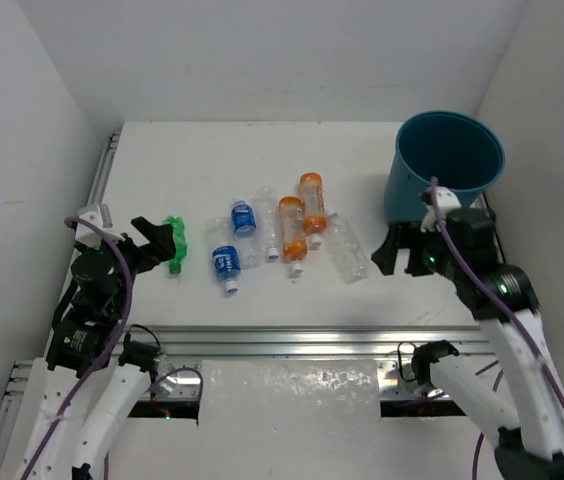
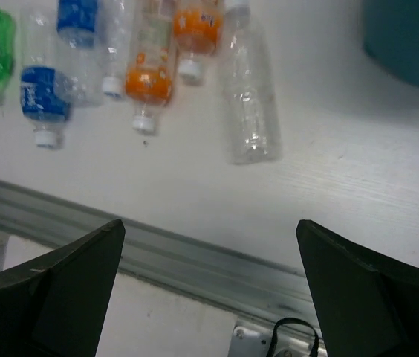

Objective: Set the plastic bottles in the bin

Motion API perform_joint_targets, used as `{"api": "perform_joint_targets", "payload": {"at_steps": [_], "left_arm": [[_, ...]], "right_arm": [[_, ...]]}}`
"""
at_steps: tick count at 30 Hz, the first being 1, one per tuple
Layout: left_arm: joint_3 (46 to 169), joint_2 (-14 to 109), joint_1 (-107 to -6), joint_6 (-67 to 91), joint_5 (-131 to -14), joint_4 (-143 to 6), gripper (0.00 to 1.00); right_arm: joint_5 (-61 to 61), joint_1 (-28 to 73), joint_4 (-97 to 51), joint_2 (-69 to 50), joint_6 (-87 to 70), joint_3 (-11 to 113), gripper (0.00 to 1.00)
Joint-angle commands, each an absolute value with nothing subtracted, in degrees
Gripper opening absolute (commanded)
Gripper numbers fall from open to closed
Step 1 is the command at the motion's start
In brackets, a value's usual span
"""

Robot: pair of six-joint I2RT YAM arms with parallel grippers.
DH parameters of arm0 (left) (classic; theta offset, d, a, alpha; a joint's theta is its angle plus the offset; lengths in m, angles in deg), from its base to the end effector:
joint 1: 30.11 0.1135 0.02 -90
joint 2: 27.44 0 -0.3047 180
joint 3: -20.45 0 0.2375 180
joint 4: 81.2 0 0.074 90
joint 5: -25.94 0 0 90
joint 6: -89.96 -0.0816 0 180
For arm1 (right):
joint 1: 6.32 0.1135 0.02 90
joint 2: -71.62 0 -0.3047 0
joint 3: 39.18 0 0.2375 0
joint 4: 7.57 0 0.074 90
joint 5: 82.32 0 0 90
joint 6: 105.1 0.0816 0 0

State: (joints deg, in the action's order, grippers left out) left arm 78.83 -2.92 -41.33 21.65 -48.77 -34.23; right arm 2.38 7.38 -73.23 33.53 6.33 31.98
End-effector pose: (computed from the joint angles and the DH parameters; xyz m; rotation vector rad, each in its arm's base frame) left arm 0.0912 0.0038 0.3376 -0.3522 1.7597 -0.1716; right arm 0.1051 0.0334 0.3474 0.0914 2.1699 0.4546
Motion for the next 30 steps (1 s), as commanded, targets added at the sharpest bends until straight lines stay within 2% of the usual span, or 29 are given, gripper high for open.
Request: {"api": "perform_joint_targets", "payload": {"at_steps": [1, 4, 7, 11, 17, 21, 24, 25, 26, 30], "left_arm": [[78.6, -2.7, -41.6, 21.1, -49.3, -36.9, 1.00], [78.6, -2.3, -41.6, 21.1, -49.6, -36.9, 1.00], [78.5, -2.2, -41.6, 21.0, -49.8, -36.9, 1.00], [78.5, -2.1, -41.6, 20.9, -50.1, -37.0, 1.00], [78.4, -2.8, -41.7, 20.9, -50.3, -37.1, 1.00], [78.6, -2.0, -41.7, 20.9, -49.8, -36.9, 1.00], [78.8, -2.4, -41.7, 21.3, -48.6, -36.2, 1.00], [78.8, -2.6, -41.7, 21.3, -48.3, -36.3, 1.00], [78.8, -2.9, -41.7, 21.3, -48.3, -36.3, 1.00], [78.8, -2.3, -41.7, 21.3, -48.4, -36.3, 1.00]], "right_arm": [[-5.1, 7.9, -68.7, 21.4, 8.0, 33.6, 0.99], [4.0, 14.1, -69.4, 12.8, 8.5, 37.7, 0.99], [7.5, 17.8, -66.7, 4.5, 6.8, 38.0, 0.99], [18.7, 19.8, -54.7, -3.3, 2.0, 32.4, 0.99], [19.9, 19.6, -49.0, -17.4, -2.2, 34.0, 0.99], [18.4, 19.6, -46.6, -25.2, -2.4, 34.4, 0.94], [18.7, 19.6, -44.6, -28.1, -1.2, 33.0, 0.79], [19.3, 19.6, -44.7, -28.5, -0.3, 32.6, 0.71], [20.1, 19.6, -45.0, -28.1, 0.2, 32.4, 0.56], [27.4, 19.6, -47.1, -21.7, 4.3, 30.6, 0.39]]}}
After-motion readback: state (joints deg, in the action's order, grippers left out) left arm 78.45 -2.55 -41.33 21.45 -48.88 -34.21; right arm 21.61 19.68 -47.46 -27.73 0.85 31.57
